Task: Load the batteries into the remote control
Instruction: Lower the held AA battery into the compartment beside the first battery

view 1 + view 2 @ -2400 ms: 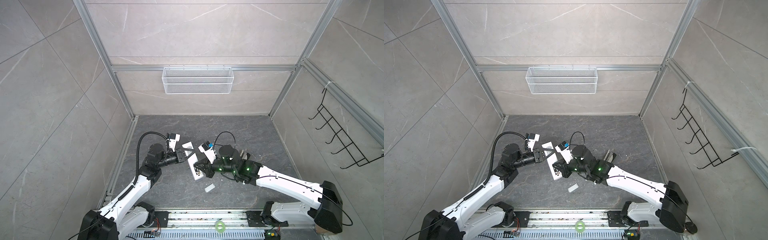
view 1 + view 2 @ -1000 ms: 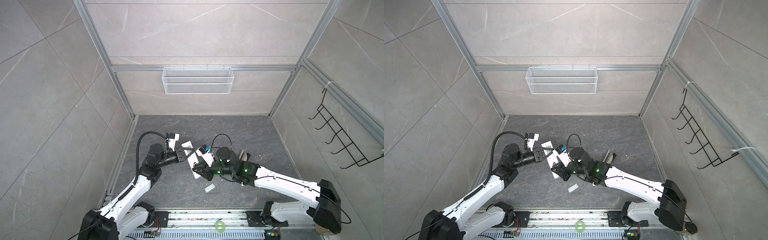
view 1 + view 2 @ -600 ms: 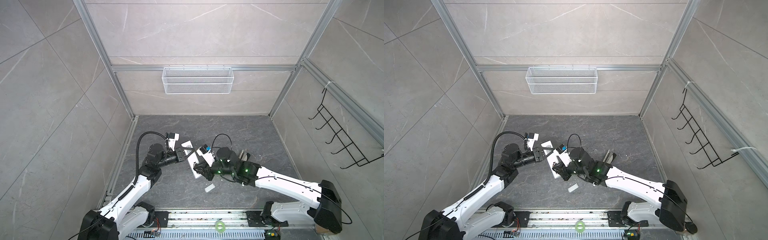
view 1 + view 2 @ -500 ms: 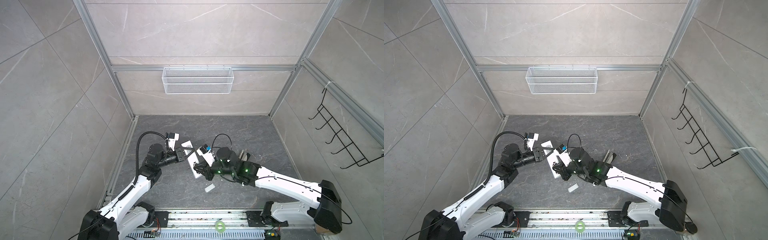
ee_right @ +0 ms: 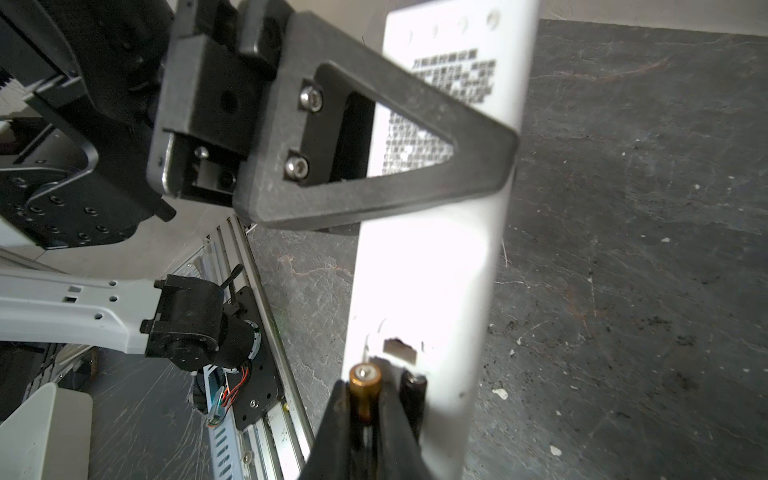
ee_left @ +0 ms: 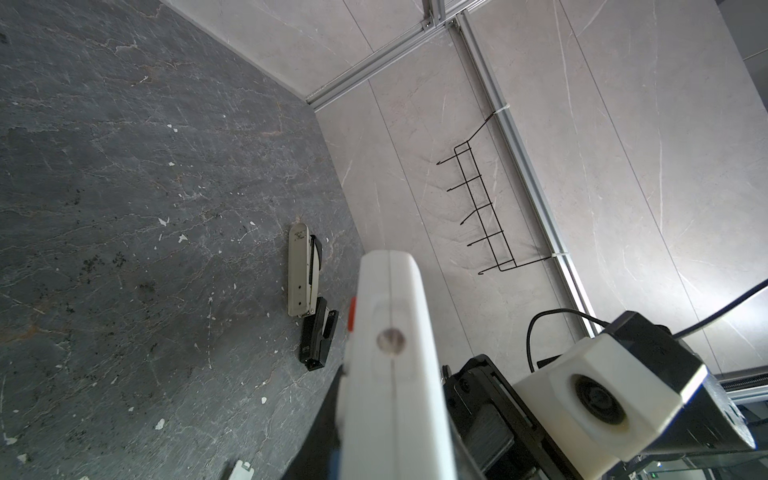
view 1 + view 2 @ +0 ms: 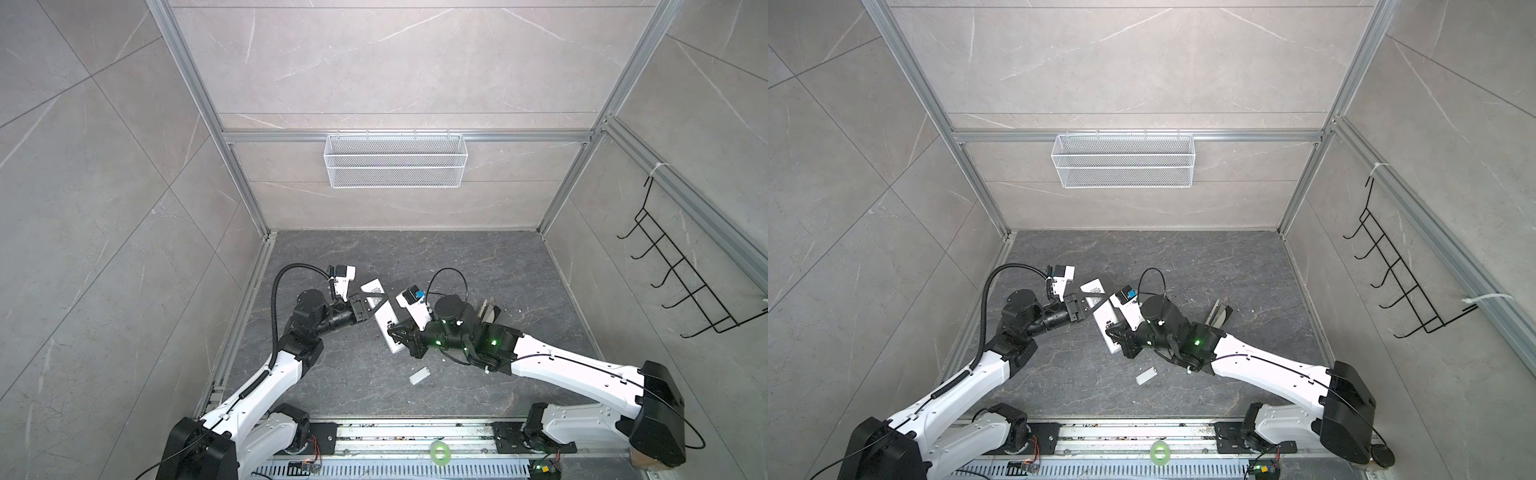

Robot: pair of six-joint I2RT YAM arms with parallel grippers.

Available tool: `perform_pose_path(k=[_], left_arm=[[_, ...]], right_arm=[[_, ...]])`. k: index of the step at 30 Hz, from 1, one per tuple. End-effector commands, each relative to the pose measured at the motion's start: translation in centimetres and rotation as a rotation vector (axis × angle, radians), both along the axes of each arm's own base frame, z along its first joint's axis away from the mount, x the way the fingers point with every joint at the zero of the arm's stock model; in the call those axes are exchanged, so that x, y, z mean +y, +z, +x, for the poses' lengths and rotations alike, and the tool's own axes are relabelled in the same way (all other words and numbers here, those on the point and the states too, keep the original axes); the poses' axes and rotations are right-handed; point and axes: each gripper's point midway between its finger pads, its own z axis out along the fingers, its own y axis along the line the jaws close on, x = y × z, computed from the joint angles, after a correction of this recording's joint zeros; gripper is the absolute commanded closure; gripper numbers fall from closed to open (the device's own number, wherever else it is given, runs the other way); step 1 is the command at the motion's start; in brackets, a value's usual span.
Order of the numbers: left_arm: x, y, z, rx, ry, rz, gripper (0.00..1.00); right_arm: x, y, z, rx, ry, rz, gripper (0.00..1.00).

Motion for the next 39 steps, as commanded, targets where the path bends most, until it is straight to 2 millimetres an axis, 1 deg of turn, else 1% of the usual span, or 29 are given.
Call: perform_pose_path(k=[1, 11, 19, 23, 32, 39], left_arm=[[-0.5, 3.8, -1.8, -0.086, -0.086, -0.083, 1.00], [-0.6, 4.1, -1.8, -0.088, -0.093, -0.102, 1.00], [-0.6, 4.4, -1.8, -0.092, -0.093, -0.111, 1.00], [-0.6, 4.4, -1.7, -0.088, -0.092, -0.120, 1.00], [-0.6, 4.7, -1.6, -0.085, -0.089, -0.144, 1.00], [-0.5, 5.2, -1.7, -0.091, -0.085, -0.163, 1.00]], right_arm=[[-1.7, -1.2, 1.8, -0.014, -0.122, -0.039, 1.00], [-2.1, -0.7, 2.0, -0.040, -0.143, -0.029, 1.00], [-2.3, -0.7, 2.1, -0.048, -0.151, -0.026, 0.99], [-2.5, -1.1, 2.1, -0.047, -0.160, -0.027, 0.99], [-2.0, -0.9, 1.9, -0.044, -0.145, -0.010, 0.99], [-1.9, -1.0, 1.7, -0.071, -0.149, -0.046, 1.00]])
